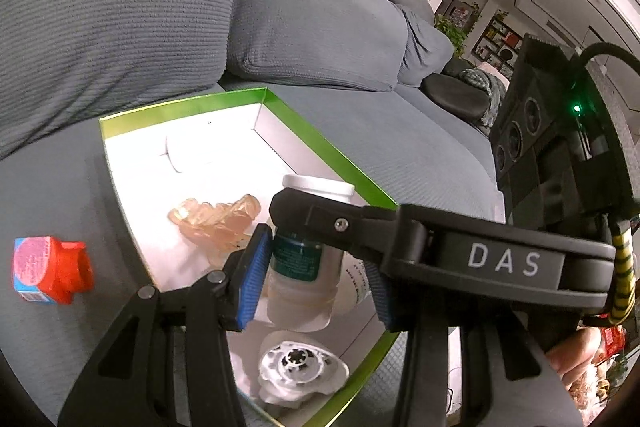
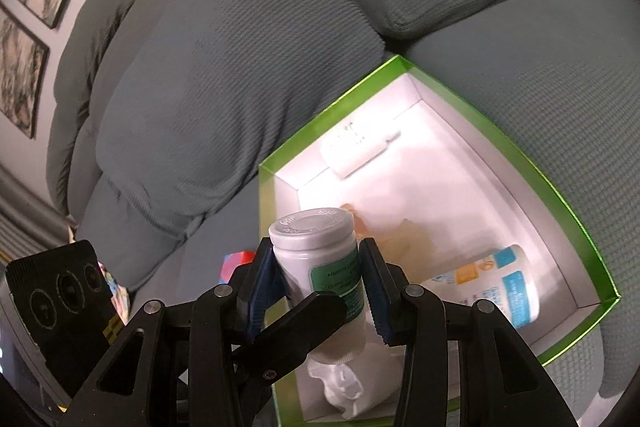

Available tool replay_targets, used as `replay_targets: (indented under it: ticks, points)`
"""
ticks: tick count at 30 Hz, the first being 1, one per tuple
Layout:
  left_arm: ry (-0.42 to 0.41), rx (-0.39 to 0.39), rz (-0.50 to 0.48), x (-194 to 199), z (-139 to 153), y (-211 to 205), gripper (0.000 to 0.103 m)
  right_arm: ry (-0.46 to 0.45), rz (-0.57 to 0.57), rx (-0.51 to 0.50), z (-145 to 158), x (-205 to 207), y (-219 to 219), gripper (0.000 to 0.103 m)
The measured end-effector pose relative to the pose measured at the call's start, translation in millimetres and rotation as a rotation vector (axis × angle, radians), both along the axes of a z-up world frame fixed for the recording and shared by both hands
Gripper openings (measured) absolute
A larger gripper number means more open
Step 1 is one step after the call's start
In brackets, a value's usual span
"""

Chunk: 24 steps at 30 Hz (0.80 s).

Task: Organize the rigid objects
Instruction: 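Lower the green-labeled bottle into the box and open the right gripper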

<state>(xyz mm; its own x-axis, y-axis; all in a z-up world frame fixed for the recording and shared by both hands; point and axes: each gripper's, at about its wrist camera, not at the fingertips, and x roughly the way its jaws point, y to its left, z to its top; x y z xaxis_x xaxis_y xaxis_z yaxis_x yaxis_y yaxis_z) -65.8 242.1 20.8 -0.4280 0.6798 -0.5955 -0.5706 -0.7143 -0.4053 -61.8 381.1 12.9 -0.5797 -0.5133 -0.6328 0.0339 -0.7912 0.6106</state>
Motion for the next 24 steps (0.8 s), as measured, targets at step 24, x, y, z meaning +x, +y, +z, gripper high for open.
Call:
replay_targets:
  ticks: [24]
  points:
    - [0.021, -0.025, 0.096, 17.9, 14.7, -51.2, 0.084, 0.012, -0.035, 0.073, 8.7, 1.1, -6.2, 0.054]
